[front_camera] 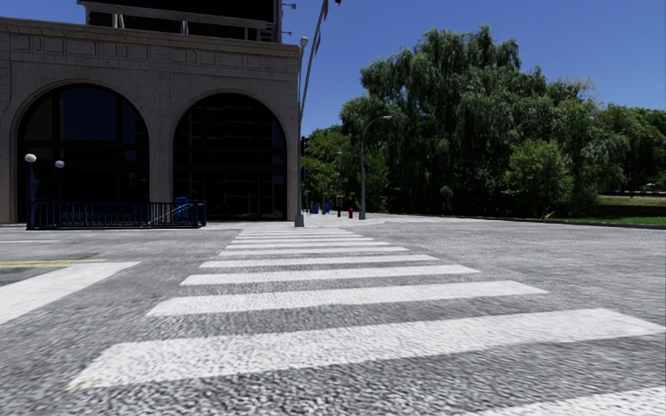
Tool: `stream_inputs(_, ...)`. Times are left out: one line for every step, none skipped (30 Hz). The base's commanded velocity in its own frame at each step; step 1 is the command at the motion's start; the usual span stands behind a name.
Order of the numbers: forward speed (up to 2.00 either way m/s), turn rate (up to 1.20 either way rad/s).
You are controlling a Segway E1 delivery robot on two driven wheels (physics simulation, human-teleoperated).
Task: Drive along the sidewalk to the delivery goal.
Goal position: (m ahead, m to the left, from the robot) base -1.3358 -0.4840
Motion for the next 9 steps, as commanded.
stream_inputs(0.0, 0.0)
stream_inputs(0.0, 0.0)
stream_inputs(0.0, 0.0)
stream_inputs(0.0, 0.0)
stream_inputs(0.0, 0.0)
stream_inputs(0.0, 0.0)
stream_inputs(0.0, 0.0)
stream_inputs(0.0, 0.0)
stream_inputs(0.0, 0.0)
